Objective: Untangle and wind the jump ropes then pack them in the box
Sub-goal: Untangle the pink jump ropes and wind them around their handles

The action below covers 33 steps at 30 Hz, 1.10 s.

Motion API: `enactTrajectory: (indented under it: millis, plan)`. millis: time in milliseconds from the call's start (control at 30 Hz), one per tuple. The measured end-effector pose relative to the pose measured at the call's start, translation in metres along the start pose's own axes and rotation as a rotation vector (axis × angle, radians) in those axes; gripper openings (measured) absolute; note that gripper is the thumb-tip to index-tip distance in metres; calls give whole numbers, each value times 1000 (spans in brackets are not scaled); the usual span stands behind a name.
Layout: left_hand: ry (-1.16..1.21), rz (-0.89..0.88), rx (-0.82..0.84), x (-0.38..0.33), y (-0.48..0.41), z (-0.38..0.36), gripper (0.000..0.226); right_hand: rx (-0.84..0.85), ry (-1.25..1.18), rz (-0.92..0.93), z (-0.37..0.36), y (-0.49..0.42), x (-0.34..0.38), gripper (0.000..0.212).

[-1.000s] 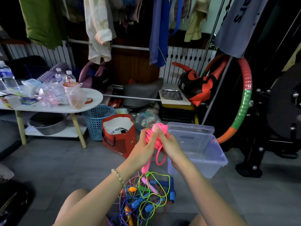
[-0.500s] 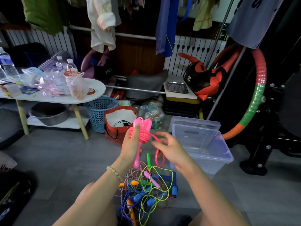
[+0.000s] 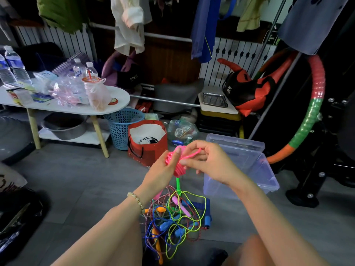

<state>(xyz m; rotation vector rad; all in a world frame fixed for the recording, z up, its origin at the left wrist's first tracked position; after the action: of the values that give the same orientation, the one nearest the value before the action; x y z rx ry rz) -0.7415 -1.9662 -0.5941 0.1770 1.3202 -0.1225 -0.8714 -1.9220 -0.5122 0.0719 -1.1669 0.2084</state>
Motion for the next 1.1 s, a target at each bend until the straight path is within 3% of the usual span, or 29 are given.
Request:
enactTrajectory:
  millis: [100, 200, 233, 267, 367, 433, 500, 633, 733, 833, 933, 1033, 1100]
  plan:
    - [-91, 15, 22, -1, 0, 1, 107, -53, 139, 28, 12, -2, 10, 13]
    - [-110, -6, 7, -4, 2, 7, 100, -175, 673, 113, 27, -3, 21, 24]
    - [-132, -24, -5, -7, 5, 10, 96, -214, 752, 130, 29, -4, 23, 27]
    - [-169, -44, -8, -10, 7, 11, 91, -215, 728, 127, 30, -4, 24, 26]
    - [-286, -107, -6, -20, 14, 10, 76, -24, 199, 12, 20, -7, 19, 15]
    - [-319, -151, 0, -26, 19, 9, 79, 20, 40, 1, 16, -9, 13, 22]
    - [-330, -162, 8, -28, 24, 9, 87, 22, 16, 11, 15, -9, 6, 29]
    - [-310, -146, 36, -37, 31, 3, 78, 29, 34, 1, 3, -10, -5, 33]
    - [-245, -120, 46, -40, 30, -3, 80, -106, 109, 68, -9, -14, -11, 35]
    - [-141, -101, 14, -39, 30, -5, 59, -270, 273, 144, -18, -15, -18, 35]
    - [-70, -21, 40, -42, 30, -8, 56, -397, 422, 202, -20, -13, -18, 41]
    - [20, 105, 128, -51, 30, -8, 76, -466, 287, 236, -16, -11, -18, 39]
    - [45, 177, 167, -54, 31, -3, 74, -500, 187, 264, -10, -10, -17, 32]
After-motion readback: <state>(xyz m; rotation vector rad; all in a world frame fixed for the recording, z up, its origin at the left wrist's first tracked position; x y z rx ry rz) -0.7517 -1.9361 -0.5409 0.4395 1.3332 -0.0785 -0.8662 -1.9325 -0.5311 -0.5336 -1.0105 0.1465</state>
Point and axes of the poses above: each hand's wrist, its own y-axis away from the middle knuckle, its own z-axis out of the back of the hand, x = y × z, the point moved 3 cm from there along -y, towards the middle knuckle, and after that the axes turned 2 degrees about y, right-handed, at the moved point
